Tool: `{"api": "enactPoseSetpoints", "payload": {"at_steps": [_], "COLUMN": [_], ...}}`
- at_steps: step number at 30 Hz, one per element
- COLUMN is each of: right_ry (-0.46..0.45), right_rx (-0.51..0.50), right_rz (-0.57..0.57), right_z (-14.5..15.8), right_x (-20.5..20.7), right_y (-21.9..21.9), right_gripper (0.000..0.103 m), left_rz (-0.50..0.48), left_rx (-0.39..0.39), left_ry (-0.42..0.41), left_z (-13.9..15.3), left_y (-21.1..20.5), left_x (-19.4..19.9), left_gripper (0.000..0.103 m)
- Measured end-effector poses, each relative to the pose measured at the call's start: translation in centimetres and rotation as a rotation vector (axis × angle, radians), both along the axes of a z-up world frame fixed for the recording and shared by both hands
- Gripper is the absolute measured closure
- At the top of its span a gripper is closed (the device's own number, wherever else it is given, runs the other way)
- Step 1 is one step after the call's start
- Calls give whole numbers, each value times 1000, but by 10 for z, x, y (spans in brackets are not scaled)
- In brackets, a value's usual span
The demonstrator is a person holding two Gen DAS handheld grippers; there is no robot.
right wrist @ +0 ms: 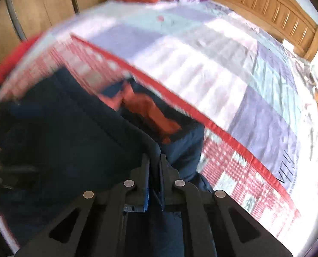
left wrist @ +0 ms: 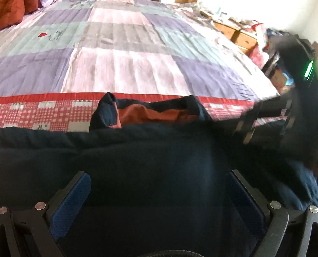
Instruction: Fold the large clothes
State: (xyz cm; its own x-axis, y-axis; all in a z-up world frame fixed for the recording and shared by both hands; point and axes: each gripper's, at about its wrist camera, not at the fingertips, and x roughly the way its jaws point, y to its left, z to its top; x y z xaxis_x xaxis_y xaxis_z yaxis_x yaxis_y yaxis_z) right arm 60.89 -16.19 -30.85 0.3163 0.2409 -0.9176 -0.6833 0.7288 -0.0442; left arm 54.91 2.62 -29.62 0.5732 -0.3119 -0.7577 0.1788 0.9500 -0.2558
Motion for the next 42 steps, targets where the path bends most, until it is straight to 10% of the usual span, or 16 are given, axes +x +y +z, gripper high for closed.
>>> {"api": "enactPoseSetpoints", "payload": {"at_steps": [6, 11, 16, 24, 32, 42], "right_ry": [56, 101, -119, -109, -76, -35], "right_rx": [-67, 51, 82, 17, 8, -81], "right_rz": [-86, -194, -320, -367, -446, -727], "right_z": [-55, -30, 28, -9, -27, -27], "right_x": [9, 13, -49, -132, -88, -31], "right_y": [14, -6, -42, -47, -65, -194], "right_gripper": [94, 85, 33, 32, 31, 31], "left_rz": [10, 19, 55, 144, 125, 228], "left_rx": [121, 171, 164, 217, 247, 327], "left_ry": [69, 102, 149, 201, 216, 226], "left_z": [-31, -41, -37, -29, -39, -46], "left_y": [-19, -22, -20, -24, -23, 70], "left_x": [11, 15, 14, -15, 1, 30], "left_gripper": [0, 0, 0, 0, 0, 0]}}
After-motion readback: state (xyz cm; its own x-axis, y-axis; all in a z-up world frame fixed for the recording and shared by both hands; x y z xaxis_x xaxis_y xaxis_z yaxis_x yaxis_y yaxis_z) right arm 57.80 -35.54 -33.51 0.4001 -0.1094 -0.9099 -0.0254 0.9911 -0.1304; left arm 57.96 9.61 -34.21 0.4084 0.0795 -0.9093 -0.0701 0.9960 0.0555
